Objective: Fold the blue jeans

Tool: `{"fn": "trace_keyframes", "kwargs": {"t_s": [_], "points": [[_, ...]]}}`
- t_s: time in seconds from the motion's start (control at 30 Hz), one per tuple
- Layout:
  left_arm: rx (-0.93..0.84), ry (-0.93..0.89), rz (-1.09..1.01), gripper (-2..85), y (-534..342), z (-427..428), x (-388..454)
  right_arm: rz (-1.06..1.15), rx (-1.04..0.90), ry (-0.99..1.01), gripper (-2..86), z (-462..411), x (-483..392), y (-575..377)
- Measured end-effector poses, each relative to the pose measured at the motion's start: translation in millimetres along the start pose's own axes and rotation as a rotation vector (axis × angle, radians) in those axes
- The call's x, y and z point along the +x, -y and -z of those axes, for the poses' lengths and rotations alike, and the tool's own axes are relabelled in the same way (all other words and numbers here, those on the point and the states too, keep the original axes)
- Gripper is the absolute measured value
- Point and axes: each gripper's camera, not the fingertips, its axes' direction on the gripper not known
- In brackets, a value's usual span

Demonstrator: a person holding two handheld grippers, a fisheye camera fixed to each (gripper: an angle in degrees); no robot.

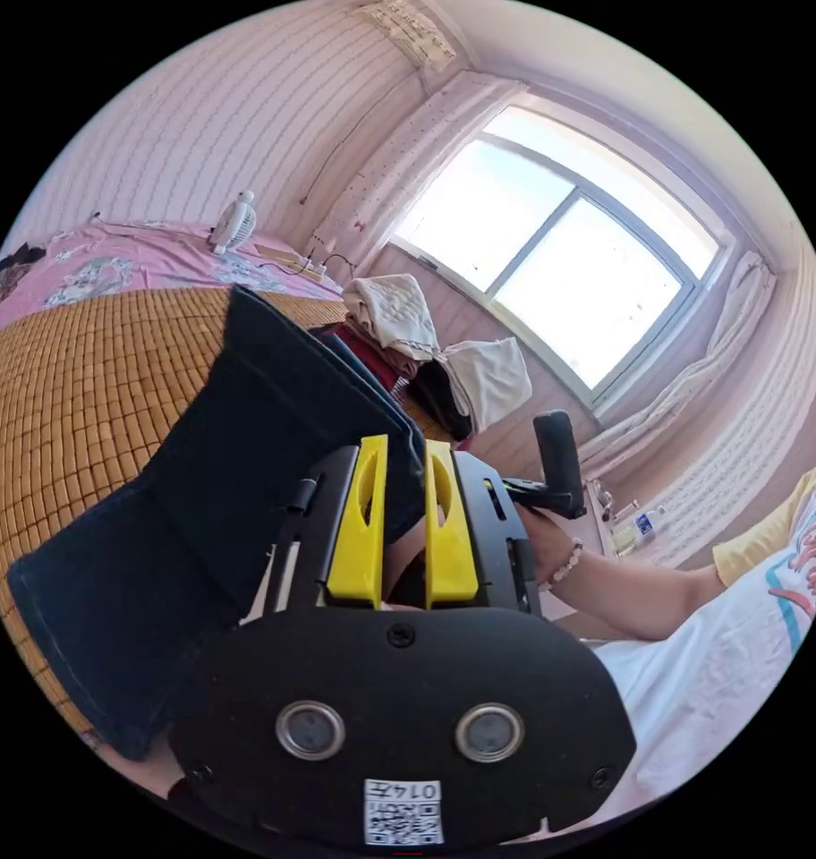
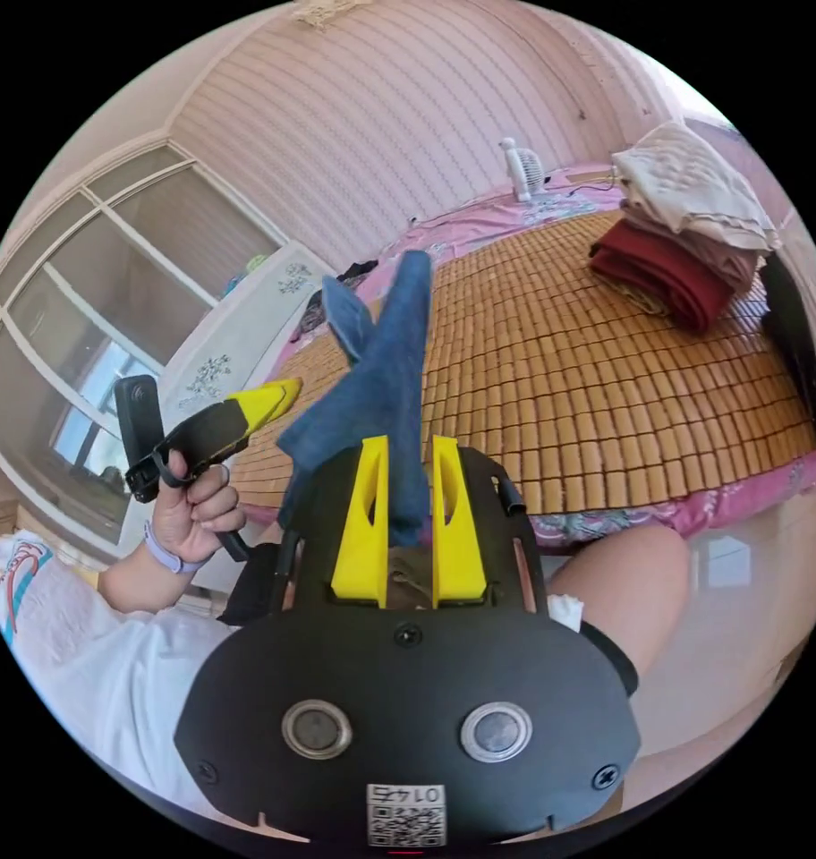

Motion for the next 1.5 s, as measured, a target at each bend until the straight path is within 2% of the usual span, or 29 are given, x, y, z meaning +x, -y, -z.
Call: {"fn": "trace_keyframes", "kwargs": {"t_s": [0.03,0.13,0.2,0.27,0.33,0.37,0.47,0.57,0.63,0.77,0.9,1.03,1.13,1.3,1.37,1.5], "points": [[0.014,0.012,0.058,7.4,-4,-3,-3,-0.031,0.007,-0.076,7.1,14,11,-5],[0.056,0.078,0.224,7.8,-32,18,-37,-0.085,0.013,-0.136,7.7,40,32,-22],[0.031,0.203,0.347,8.1,-59,44,-68,-0.111,-0.026,-0.153,7.9,43,39,-31],[0.006,0.447,0.489,8.9,-100,88,-102,-0.109,-0.06,-0.159,8.1,38,36,-36],[0.01,0.616,0.63,9.4,-128,120,-123,-0.076,-0.113,-0.134,8.6,22,23,-35],[0.038,0.647,0.726,9.7,-143,136,-134,-0.061,-0.133,-0.129,8.8,16,17,-32],[0.051,0.604,0.808,10.9,-159,144,-149,0.072,-0.256,-0.158,10.5,-21,-19,-11],[-0.068,0.556,0.798,10.8,-155,123,-157,0.228,-0.255,-0.252,11.8,-53,-56,10],[-0.121,0.559,0.811,10.6,-151,117,-160,0.26,-0.248,-0.406,12.1,-73,-63,27],[-0.12,0.522,0.848,9.7,-151,122,-162,0.101,-0.397,-0.587,12.2,-102,-37,39],[-0.104,0.502,0.867,7.2,-157,126,-156,0.005,-0.255,-0.674,12.9,-80,-33,32],[-0.094,0.597,0.767,0.5,-150,132,-128,-0.122,-0.387,-0.626,12.8,-87,-17,41],[-0.098,0.623,0.645,-0.6,-139,133,-106,-0.112,-0.402,-0.633,11.2,-84,-24,44],[-0.075,0.555,0.59,-0.9,-130,139,-92,-0.091,-0.315,-0.685,4.1,-57,-37,32],[-0.02,0.488,0.552,-1.0,-123,142,-82,-0.083,-0.296,-0.611,2.7,-43,-39,30],[-0.019,0.415,0.433,-0.9,-100,130,-62,-0.122,-0.217,-0.361,1.7,-3,-39,28]]}}
